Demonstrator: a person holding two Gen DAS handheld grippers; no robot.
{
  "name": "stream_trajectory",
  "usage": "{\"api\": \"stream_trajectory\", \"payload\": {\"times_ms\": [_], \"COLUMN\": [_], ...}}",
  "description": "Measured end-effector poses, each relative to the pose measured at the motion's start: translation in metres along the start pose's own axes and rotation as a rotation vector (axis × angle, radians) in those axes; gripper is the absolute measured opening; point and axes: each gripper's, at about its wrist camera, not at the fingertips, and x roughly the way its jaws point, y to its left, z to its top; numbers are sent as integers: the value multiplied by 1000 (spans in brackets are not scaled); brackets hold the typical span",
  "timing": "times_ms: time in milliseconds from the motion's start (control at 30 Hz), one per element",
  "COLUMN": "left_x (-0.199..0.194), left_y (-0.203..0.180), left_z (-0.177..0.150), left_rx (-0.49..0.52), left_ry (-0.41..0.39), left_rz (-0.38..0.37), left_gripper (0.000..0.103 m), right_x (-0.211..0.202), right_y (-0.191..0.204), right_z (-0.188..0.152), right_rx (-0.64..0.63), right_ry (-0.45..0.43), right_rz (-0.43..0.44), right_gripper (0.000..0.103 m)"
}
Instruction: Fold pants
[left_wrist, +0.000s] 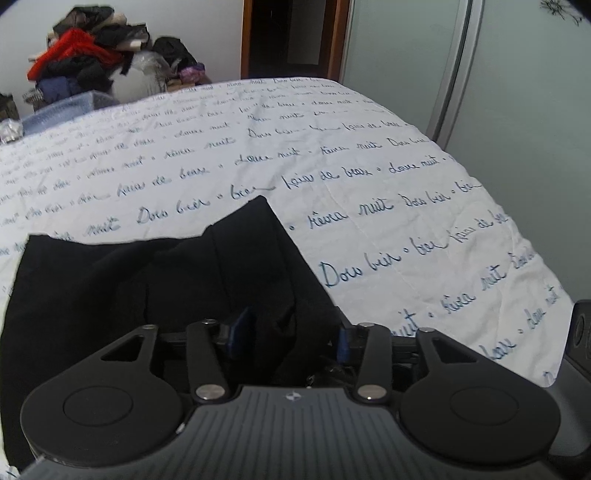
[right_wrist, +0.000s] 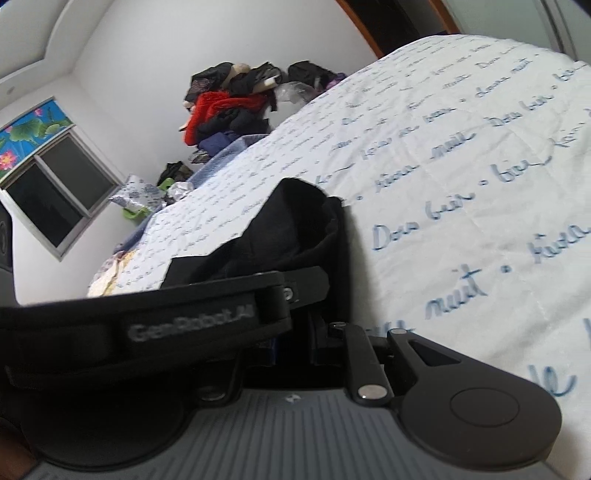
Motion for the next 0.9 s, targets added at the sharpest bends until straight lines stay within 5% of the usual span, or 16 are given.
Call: {"api": "stream_trajectory", "payload": {"times_ms": [100,233,300,433,600,833,900], "left_x": [-2,-21,-38,-61,-53,-38,-33], "left_y": [3,22,42,89,139,183,186], "left_z": [1,6,10,23,30,19,18], "left_rx": [-28,-95,-137,-190,-242,-317,-318], "left_ry": [15,24,-16,-88,-51,-1,11], "left_rz": [-42,-160,-187,-68,102,163,164], "left_gripper": [53,56,61,66,65,65,65], "right_x": [-9,-33,-46,-52,-9,67,75], "right_y": [-7,-19,-21,-11,13,21,20], "right_z": [1,3,8,25,50,70,70], "right_rx": [-3,-33,-40,-72,-110,-100,-87], "right_ry": [-6,-52,-108,-148,-77,51,61], "right_rz": [-26,-127,-167,-112,26,37,57], "right_gripper": [17,48,48,48,48,48,39]}}
